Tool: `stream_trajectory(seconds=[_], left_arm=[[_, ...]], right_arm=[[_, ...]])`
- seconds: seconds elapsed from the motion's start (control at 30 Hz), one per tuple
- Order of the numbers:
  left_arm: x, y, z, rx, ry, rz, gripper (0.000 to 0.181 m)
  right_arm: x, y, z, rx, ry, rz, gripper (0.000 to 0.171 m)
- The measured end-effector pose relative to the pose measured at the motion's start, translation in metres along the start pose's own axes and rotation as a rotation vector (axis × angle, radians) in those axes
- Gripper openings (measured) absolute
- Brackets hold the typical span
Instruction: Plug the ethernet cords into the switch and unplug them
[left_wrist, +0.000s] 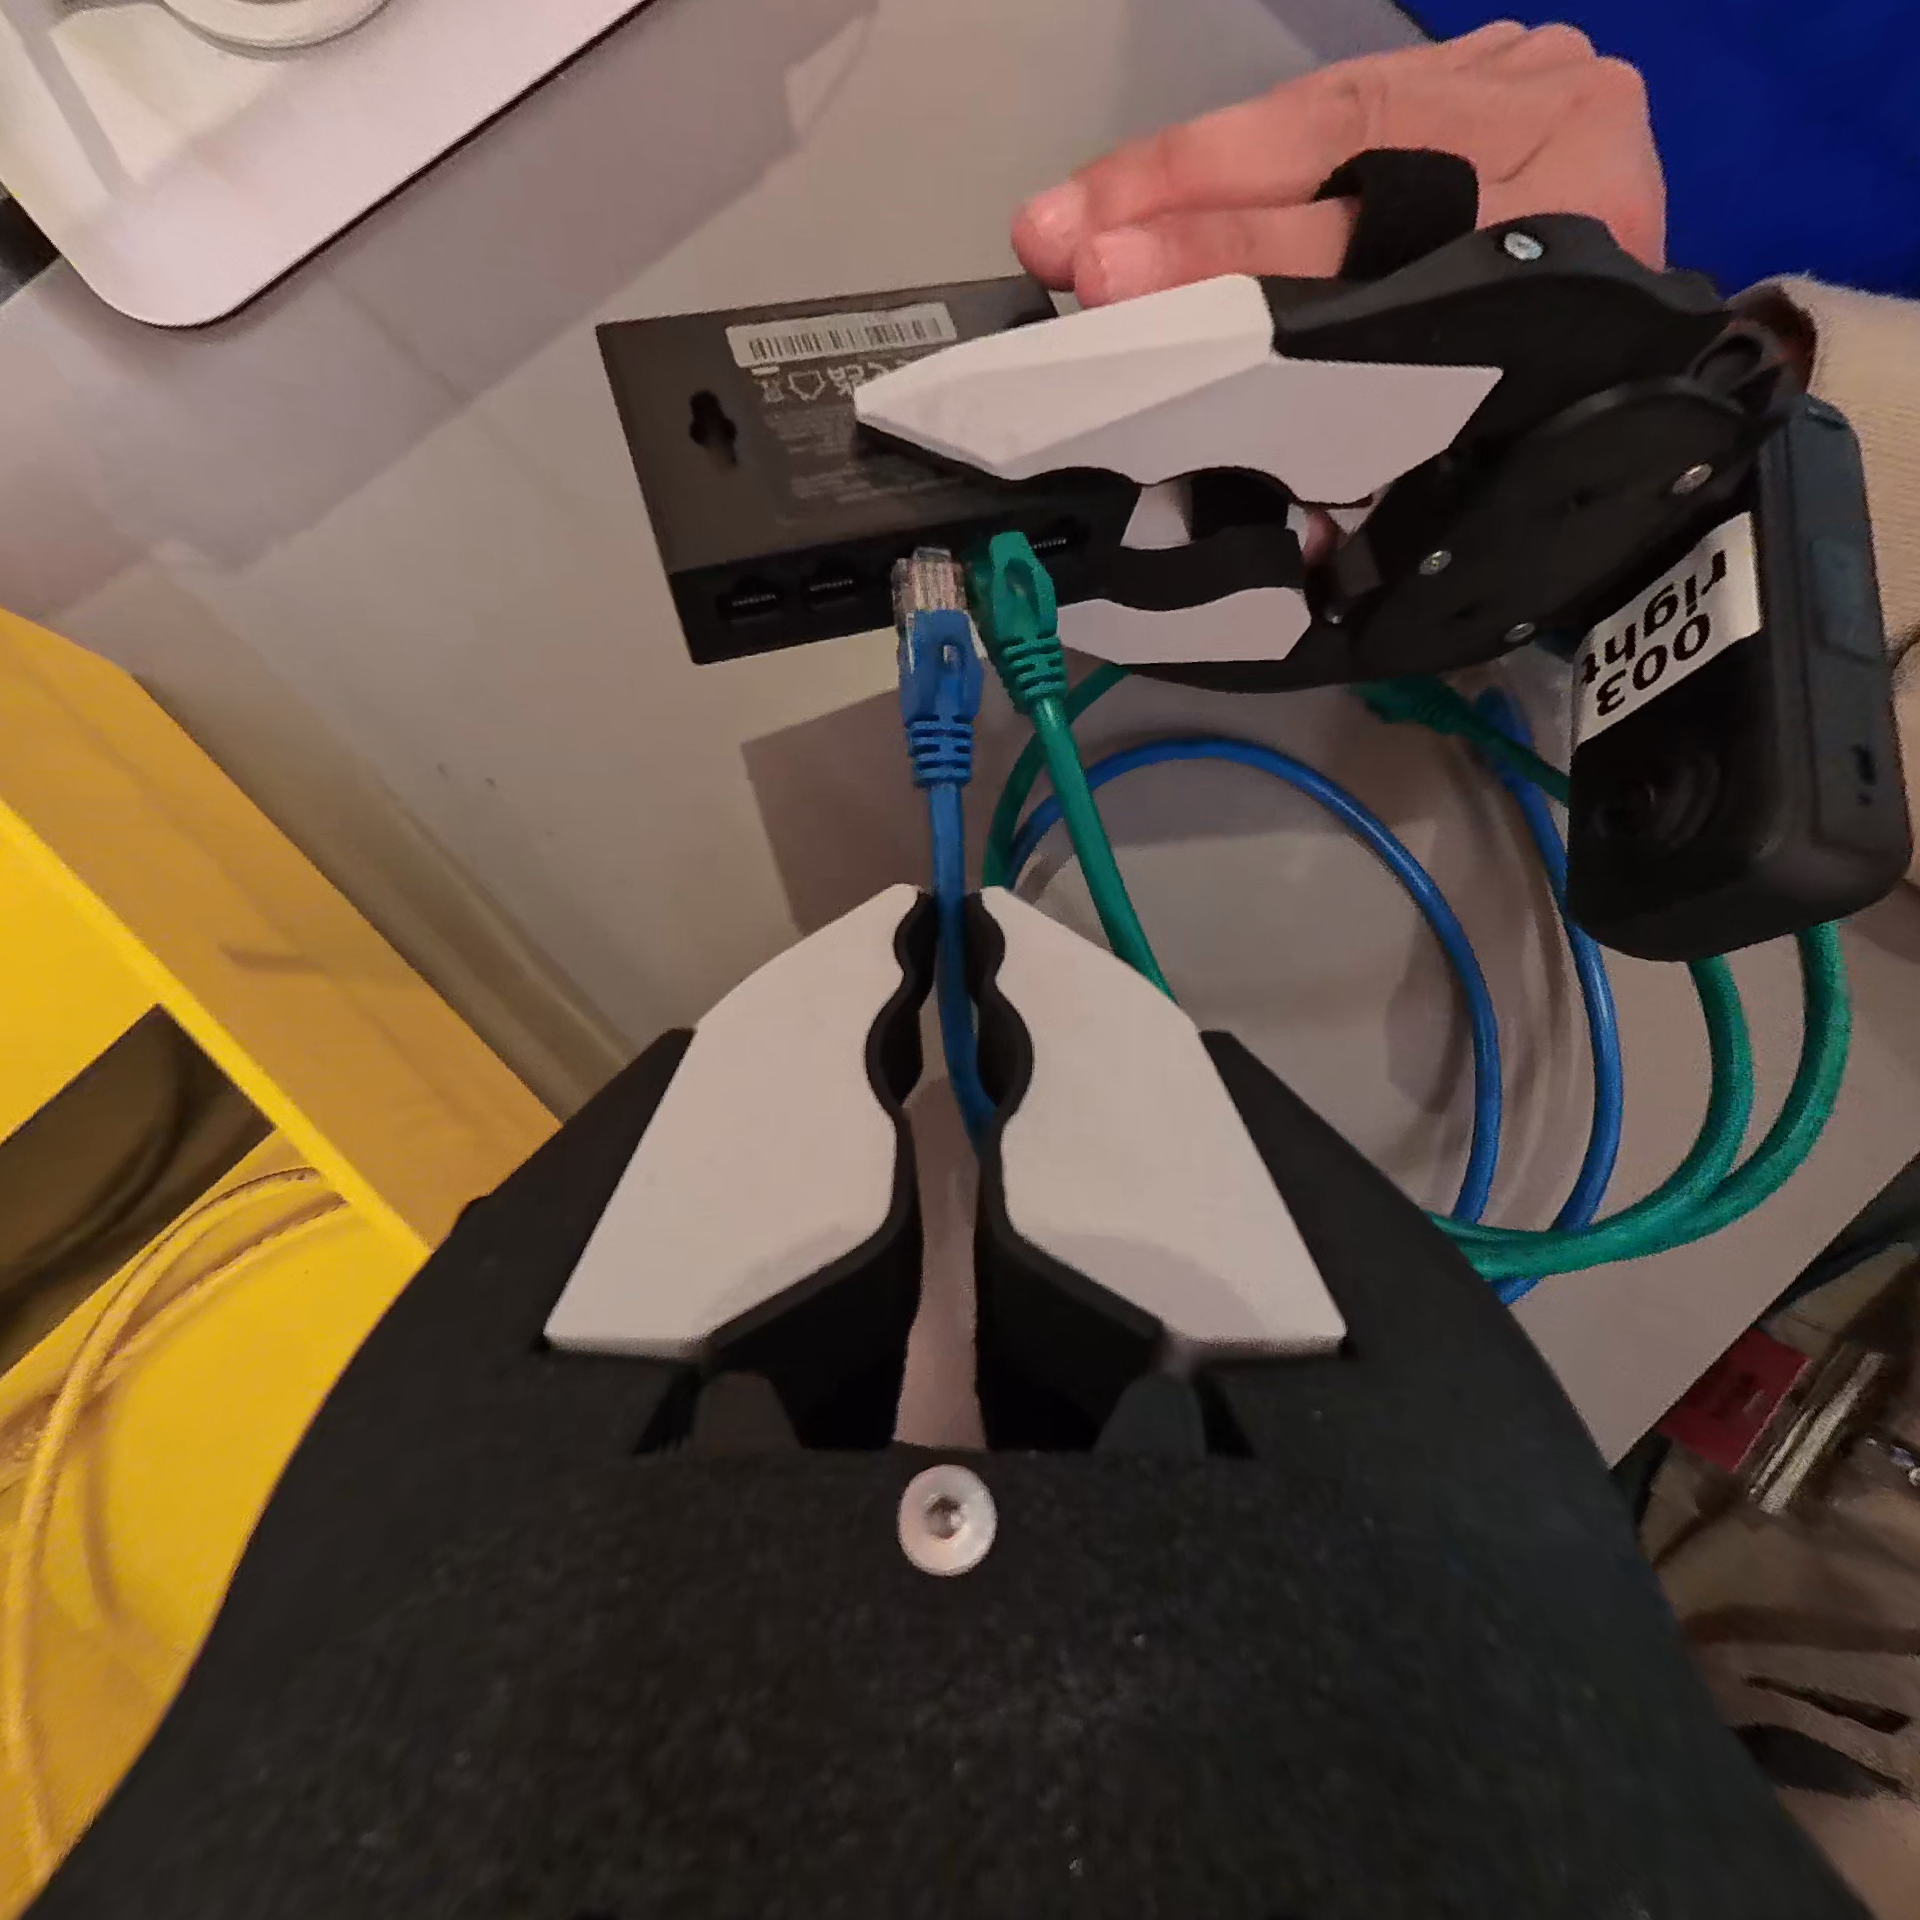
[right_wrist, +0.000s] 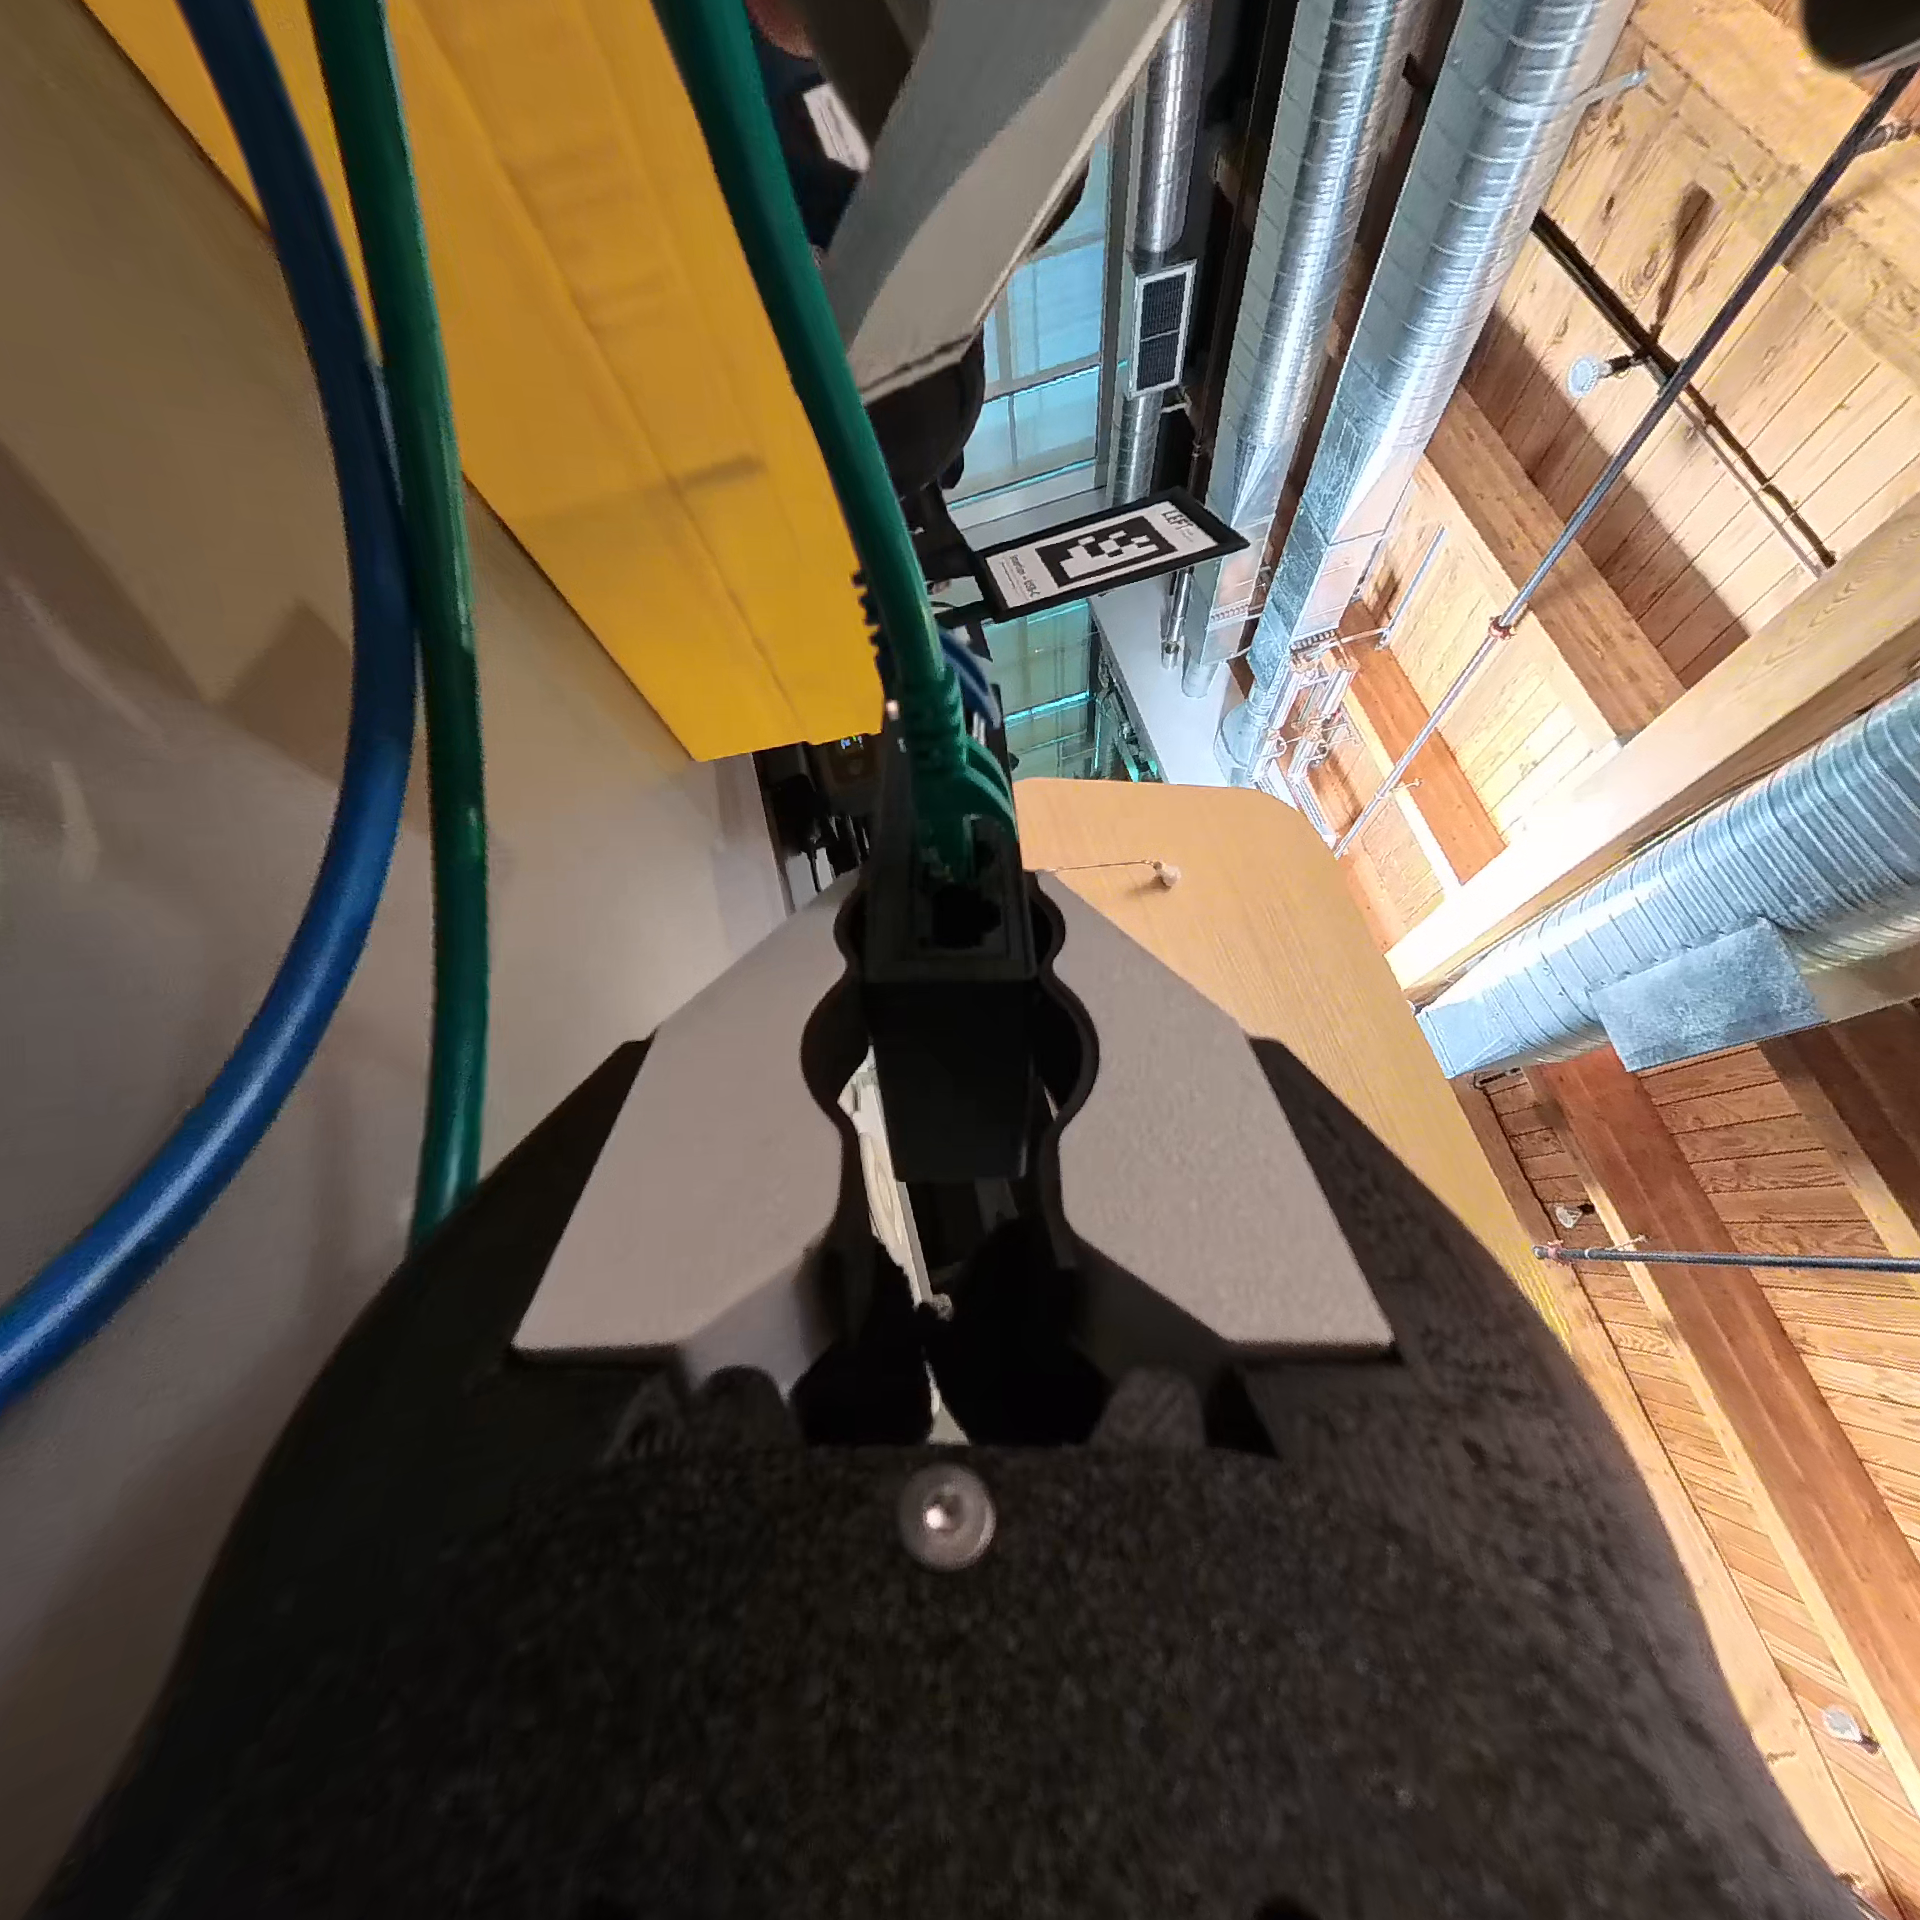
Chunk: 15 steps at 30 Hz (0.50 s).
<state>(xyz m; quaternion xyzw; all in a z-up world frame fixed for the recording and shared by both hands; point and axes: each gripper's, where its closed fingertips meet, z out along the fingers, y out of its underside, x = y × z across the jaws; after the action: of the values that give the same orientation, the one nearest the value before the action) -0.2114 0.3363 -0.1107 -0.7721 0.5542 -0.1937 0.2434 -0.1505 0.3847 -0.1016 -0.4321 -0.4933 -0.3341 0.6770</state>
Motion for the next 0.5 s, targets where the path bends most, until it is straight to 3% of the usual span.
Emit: stream_trajectory(seconds=[0.23, 0.5], left_arm=[[-0.008, 0.001, 0.005, 0.045, 0.022, -0.091, 0.004], [0.004, -0.006, 0.001, 0.112, 0.161, -0.154, 0.004]], right_arm=[[-0.001, 0.002, 0.001, -0.017, -0.001, -0.030, 0.025], [-0.006, -0.002, 0.002, -0.029, -0.010, -0.112, 0.026]])
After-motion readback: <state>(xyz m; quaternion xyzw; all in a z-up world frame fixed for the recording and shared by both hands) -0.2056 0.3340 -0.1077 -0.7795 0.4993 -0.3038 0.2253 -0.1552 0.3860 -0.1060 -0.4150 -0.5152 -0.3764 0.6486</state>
